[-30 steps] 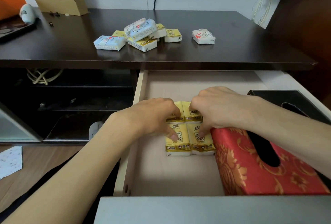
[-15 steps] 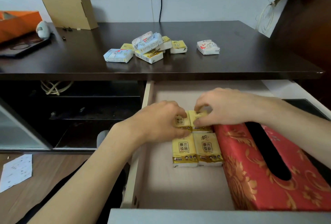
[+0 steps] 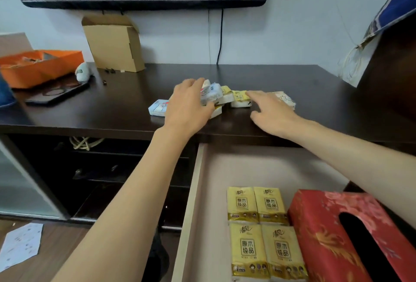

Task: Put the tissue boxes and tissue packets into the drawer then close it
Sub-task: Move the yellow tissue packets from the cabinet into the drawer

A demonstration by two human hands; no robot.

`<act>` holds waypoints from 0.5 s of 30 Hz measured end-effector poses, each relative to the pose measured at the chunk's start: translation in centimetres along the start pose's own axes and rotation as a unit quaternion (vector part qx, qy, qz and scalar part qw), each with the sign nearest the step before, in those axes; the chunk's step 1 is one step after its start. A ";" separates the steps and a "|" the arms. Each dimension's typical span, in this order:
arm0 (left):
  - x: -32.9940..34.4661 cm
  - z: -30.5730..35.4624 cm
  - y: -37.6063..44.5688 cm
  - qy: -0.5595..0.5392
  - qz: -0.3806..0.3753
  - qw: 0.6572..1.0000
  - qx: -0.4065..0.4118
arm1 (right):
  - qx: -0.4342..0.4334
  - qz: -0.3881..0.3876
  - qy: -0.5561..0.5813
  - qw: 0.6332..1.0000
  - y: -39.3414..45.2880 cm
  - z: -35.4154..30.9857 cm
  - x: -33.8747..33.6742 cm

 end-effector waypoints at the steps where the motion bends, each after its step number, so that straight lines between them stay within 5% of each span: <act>1: 0.6 -0.1 0.3 0.014 -0.005 1.000 -0.001 | -0.009 -0.017 -0.029 0.999 0.4 -0.1 0.3; 10: -0.6 1.6 -1.5 -0.001 0.074 0.996 0.056 | -0.081 -0.008 -0.153 0.985 -2.2 -0.7 -1.6; 15: 2.0 6.2 -5.4 0.061 0.002 0.984 0.168 | -0.103 0.010 -0.193 0.976 -6.2 -0.2 -4.3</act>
Point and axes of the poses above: each hand's wrist, its own y-axis towards the middle knuckle, its own x-axis out of the palm, z = x × y, the point moved 9 cm from there along y, towards the middle knuckle, and after that the axes turned 8 degrees about -x, right-handed, at the moved point
